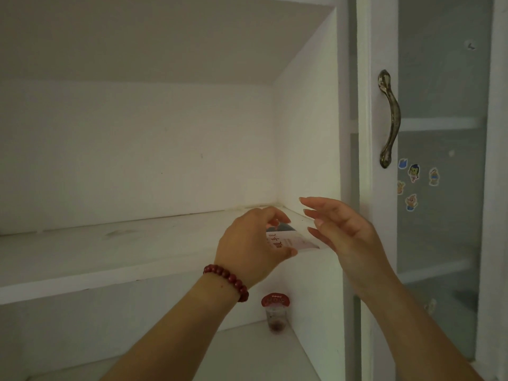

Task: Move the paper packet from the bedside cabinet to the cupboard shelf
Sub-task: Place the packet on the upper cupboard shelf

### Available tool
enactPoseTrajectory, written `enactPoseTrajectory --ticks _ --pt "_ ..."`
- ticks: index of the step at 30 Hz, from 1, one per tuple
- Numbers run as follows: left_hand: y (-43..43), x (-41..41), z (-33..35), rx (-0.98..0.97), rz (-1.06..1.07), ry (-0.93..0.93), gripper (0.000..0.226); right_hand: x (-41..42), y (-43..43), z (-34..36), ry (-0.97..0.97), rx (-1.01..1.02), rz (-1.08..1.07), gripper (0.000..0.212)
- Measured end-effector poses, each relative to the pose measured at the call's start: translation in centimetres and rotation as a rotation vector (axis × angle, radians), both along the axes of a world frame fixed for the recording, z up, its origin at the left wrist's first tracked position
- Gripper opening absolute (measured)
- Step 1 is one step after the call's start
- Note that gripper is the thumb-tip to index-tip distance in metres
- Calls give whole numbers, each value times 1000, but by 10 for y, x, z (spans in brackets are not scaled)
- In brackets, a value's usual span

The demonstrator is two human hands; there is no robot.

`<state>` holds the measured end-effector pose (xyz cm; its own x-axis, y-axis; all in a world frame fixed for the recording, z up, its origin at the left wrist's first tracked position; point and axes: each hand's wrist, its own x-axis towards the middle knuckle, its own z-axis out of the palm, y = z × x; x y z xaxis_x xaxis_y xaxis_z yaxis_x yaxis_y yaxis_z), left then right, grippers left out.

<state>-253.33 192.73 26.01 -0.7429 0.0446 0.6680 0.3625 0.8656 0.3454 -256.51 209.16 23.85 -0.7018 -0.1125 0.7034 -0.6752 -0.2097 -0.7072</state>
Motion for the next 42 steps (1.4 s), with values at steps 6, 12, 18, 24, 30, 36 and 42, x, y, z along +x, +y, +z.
enactPoseTrajectory --ticks 6,12,18,24,30,36,42 --pt "-3 -10 0 29 -3 -28 40 -4 -1 1 10 -2 18 43" --pt "-16 -25 3 -21 96 -36 38 -12 -5 6 30 16 23 39" --pt "-25 -47 13 -193 235 -77 37 -25 -16 18 39 14 51 38" --pt "-31 -71 22 -311 281 -116 35 -40 -22 30 17 28 69 37" --pt "-32 -97 29 -364 268 -192 31 -60 -25 42 10 31 34 37" --pt "-34 -120 32 -448 296 -210 29 -73 -25 42 -14 -3 19 40" --pt "-38 -131 29 -437 320 -191 32 -76 -29 44 -39 -13 47 39"
